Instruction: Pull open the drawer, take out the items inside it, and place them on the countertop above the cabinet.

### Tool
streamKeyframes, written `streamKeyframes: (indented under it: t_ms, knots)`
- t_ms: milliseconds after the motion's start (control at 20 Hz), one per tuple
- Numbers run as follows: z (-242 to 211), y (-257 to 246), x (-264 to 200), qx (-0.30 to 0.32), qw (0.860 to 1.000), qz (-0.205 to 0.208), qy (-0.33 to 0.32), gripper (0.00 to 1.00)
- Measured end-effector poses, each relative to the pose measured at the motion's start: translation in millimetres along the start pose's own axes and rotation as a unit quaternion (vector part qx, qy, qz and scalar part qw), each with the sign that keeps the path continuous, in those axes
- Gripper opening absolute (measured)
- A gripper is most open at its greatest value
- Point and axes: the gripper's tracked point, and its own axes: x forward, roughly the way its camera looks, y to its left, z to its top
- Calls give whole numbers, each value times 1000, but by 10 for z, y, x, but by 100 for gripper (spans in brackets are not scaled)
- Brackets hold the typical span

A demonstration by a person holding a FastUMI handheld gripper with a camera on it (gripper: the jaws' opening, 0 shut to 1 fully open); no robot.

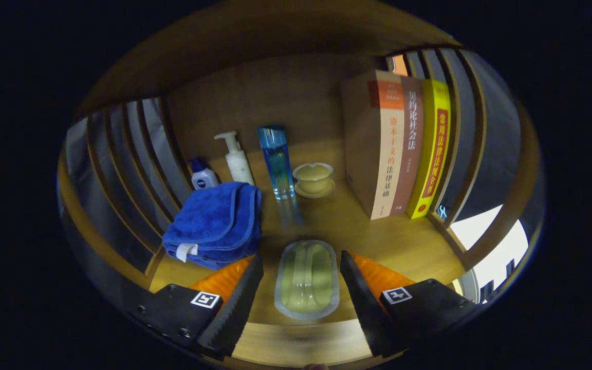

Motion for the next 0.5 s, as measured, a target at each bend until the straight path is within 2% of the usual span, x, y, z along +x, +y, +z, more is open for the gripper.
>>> streamKeyframes:
  t_ms: [150, 350, 500]
  knots:
    - [282, 158, -436, -5, 998, 31, -63, 99]
    - [474, 213, -980, -20, 993, 50, -108, 99]
    - [449, 317, -1383, -38, 989, 66, -129, 99]
